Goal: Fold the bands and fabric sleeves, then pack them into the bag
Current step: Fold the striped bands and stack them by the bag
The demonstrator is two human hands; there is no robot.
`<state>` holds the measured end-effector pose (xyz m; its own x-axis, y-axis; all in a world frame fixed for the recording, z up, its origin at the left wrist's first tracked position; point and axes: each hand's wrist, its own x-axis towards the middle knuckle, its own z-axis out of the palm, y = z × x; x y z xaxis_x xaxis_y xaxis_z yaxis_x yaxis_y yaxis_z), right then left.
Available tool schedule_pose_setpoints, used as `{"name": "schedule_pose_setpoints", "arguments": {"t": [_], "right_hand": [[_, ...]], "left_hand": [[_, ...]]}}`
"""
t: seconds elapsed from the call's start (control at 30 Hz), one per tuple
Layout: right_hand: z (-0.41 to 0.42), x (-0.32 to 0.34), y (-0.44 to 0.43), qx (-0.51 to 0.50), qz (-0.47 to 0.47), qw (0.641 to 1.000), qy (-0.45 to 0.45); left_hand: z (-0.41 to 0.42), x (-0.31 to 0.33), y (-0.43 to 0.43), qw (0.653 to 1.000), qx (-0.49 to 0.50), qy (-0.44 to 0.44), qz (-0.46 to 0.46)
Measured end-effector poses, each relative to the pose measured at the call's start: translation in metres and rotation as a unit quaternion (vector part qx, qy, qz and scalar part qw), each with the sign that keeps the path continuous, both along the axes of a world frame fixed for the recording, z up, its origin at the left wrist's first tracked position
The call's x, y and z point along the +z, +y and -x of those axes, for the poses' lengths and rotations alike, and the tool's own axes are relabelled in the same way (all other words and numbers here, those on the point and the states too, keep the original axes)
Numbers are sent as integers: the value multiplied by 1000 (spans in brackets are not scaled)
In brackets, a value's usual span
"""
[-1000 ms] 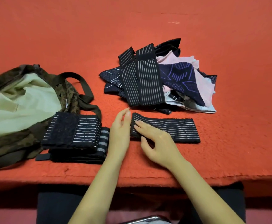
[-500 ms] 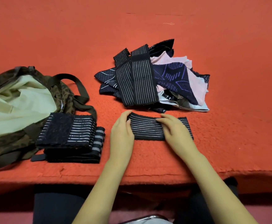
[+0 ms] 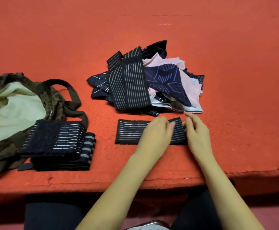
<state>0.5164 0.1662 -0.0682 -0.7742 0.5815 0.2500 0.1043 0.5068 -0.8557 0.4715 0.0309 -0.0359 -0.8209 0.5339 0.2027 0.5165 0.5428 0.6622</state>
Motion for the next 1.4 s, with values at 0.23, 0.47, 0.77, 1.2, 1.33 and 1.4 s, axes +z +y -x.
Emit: {"name": "schedule_pose_setpoints", "arguments": {"t": [0.23, 0.47, 0.77, 1.2, 1.33, 1.4], "right_hand": [[-6, 6, 6, -13, 152, 986, 68], [-3, 1, 4, 46, 121, 990, 58], [29, 2, -63, 135, -54, 987, -64], [28, -7, -72, 156, -110, 981, -33], [28, -6, -70, 184, -69, 981, 8], [27, -6, -70, 191, -49, 980, 23]], "left_hand": [[-9, -13, 44, 989, 53, 9, 136], [4, 3, 4, 993, 85, -82, -15], [19, -17, -94, 972, 211, -45, -91], [21, -39, -102, 983, 182, 36, -7], [21, -39, -102, 985, 168, 42, 8], [20, -39, -101, 984, 170, 48, 15]]}}
